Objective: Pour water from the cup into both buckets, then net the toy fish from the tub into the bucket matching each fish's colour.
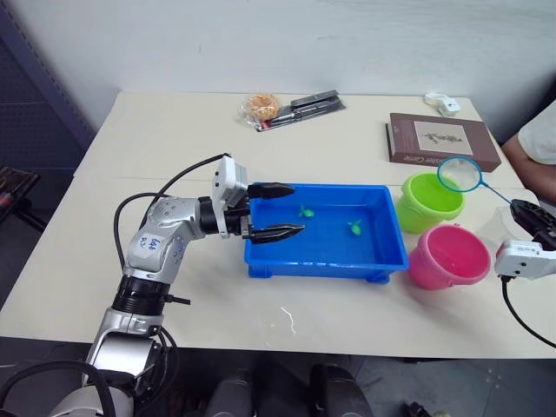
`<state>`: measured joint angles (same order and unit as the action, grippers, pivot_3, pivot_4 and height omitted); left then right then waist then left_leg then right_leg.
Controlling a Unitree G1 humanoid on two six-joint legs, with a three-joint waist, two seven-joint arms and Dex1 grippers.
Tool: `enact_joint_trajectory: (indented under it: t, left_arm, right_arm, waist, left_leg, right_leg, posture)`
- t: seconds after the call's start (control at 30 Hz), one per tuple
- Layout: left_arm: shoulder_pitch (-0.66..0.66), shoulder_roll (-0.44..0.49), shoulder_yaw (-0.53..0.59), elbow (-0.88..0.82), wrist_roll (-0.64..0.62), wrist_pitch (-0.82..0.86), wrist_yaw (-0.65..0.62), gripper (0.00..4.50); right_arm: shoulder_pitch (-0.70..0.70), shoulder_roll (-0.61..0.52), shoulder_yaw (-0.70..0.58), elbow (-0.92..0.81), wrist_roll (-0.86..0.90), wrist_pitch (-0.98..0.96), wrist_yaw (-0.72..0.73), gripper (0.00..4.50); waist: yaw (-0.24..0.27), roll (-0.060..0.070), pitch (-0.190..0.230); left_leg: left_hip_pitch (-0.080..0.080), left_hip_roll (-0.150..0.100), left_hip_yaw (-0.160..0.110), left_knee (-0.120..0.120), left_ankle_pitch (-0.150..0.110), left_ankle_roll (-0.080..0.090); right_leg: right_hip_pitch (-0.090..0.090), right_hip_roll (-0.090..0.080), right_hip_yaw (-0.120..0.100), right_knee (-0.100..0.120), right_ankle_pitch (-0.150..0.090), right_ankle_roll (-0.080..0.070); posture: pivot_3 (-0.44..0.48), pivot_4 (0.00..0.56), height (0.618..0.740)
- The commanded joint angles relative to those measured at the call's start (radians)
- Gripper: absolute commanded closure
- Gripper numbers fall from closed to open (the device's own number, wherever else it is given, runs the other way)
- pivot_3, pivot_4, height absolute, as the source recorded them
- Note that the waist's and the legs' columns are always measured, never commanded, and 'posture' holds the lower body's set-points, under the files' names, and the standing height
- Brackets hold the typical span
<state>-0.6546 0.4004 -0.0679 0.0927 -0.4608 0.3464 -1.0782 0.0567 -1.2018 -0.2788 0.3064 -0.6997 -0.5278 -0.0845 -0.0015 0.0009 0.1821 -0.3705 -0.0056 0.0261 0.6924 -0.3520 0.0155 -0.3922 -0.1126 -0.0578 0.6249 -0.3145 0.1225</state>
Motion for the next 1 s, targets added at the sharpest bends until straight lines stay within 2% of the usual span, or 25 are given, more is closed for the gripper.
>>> enact_joint_trajectory:
  t: [0.03,0.17,0.27,0.33,0.43,0.6,0.8,1.0]
  left_arm:
    - [0.01,0.009,0.016,-0.034,-0.006,-0.015,-0.003,0.05]
    - [0.036,0.072,0.049,-0.026,-0.009,-0.027,-0.041,0.05]
    - [0.048,0.127,0.07,-0.006,-0.007,-0.036,-0.07,0.05]
    - [0.049,0.151,0.077,0.009,-0.005,-0.044,-0.081,0.05]
    - [0.044,0.167,0.083,0.021,-0.002,-0.048,-0.087,0.05]
    - [0.045,0.172,0.085,0.012,-0.007,-0.044,-0.084,0.05]
    - [0.053,0.163,0.075,-0.005,-0.008,-0.038,-0.081,0.05]
    - [0.044,0.149,0.073,0.002,-0.004,-0.046,-0.075,0.05]
  right_arm:
    - [-0.019,0.021,-0.077,-0.026,0.163,0.008,0.058,4.5]
    - [-0.014,0.071,-0.077,-0.233,0.739,0.097,0.454,4.5]
    - [0.022,0.097,-0.077,-0.523,1.162,0.449,0.64,4.5]
    - [0.044,0.084,-0.075,-0.664,1.323,0.65,0.689,4.5]
    - [0.046,0.075,-0.066,-0.79,1.435,0.858,0.687,4.5]
    - [-0.028,0.039,0.013,-0.915,1.669,1.314,0.515,4.5]
    - [-0.152,0.058,0.056,-0.884,1.77,1.566,0.423,4.5]
    - [-0.261,0.102,0.085,-0.798,1.887,1.776,0.39,4.5]
  waist:
    - [0.0,0.0,0.0]
    - [-0.005,0.0,0.0]
    - [-0.005,0.0,0.0]
    - [0.002,0.0,0.0]
    - [0.018,0.0,0.0]
    - [0.03,0.0,0.0]
    - [0.026,0.0,0.0]
    - [0.025,-0.001,0.0]
  left_leg:
    - [0.0,0.0,0.0,0.0,0.0,0.0]
    - [0.0,0.0,0.0,0.0,0.0,0.0]
    - [0.001,0.003,-0.001,-0.001,0.0,-0.001]
    - [0.001,0.002,-0.002,0.0,0.0,-0.001]
    - [-0.001,0.001,-0.005,0.003,0.0,0.0]
    - [-0.004,0.0,-0.009,0.006,-0.001,0.001]
    - [-0.006,-0.001,-0.011,0.005,-0.001,0.001]
    - [-0.006,0.0,-0.01,0.005,-0.001,0.001]
  right_leg:
    - [0.0,0.0,0.0,0.0,0.0,0.0]
    - [0.0,0.0,0.0,-0.001,0.0,0.0]
    - [0.0,0.002,-0.001,0.0,0.0,0.0]
    - [0.001,0.001,-0.001,0.001,0.0,0.0]
    - [0.002,-0.001,-0.004,0.0,0.0,0.0]
    - [0.002,-0.003,-0.005,-0.001,0.0,0.0]
    - [0.002,-0.002,-0.008,-0.002,0.0,0.0]
    - [0.002,-0.002,-0.009,-0.002,0.0,0.0]
  posture:
    - [0.0,0.15,0.738]
    - [0.0,0.15,0.738]
    - [0.0,0.15,0.738]
    - [0.0,0.15,0.738]
    - [0.0,0.15,0.738]
    - [0.0,0.15,0.738]
    - [0.0,0.15,0.738]
    - [0.0,0.15,0.738]
